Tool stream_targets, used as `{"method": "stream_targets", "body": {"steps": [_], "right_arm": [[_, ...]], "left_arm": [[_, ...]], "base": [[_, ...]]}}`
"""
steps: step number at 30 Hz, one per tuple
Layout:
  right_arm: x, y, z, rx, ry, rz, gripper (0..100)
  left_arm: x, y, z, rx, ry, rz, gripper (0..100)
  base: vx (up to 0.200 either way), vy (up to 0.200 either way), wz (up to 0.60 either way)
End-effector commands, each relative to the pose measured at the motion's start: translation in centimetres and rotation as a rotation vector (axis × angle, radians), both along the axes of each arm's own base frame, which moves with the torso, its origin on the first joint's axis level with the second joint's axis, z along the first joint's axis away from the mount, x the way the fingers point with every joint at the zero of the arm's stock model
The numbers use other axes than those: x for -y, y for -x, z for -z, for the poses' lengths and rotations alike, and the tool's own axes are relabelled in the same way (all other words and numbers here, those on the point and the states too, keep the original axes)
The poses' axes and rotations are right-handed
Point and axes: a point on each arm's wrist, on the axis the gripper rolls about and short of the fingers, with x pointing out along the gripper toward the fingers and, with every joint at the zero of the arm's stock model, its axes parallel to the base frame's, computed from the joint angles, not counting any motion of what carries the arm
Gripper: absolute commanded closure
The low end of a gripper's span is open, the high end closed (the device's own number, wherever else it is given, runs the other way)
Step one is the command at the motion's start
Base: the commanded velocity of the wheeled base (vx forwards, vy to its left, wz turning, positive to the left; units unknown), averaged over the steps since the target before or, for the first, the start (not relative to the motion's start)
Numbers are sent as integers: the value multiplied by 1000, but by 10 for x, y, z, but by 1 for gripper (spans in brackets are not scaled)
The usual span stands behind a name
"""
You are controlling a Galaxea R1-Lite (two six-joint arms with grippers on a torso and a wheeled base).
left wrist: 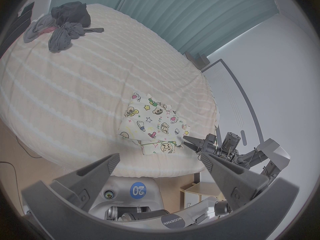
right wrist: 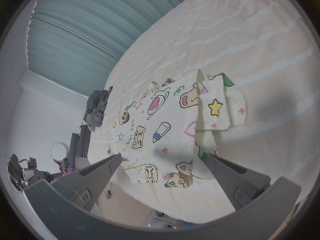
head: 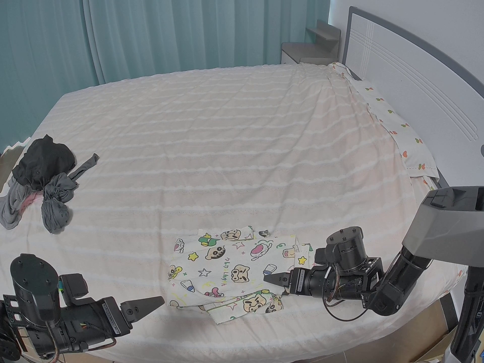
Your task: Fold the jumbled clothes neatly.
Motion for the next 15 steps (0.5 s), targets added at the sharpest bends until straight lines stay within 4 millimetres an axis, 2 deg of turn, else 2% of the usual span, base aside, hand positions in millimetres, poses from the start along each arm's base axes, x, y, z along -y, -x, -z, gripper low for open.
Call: {"method": "stream_targets", "body": {"steps": [1, 15], "right_arm": [[-2, 3, 5, -15, 11, -10, 0], [-13, 5, 10, -12, 15, -60, 0]], "left_arm": [[0, 0, 0, -1, -1, -1, 0], [0, 0, 0, -1, -1, -1, 0]], "base": [[0, 0, 0], [0, 0, 0]]}}
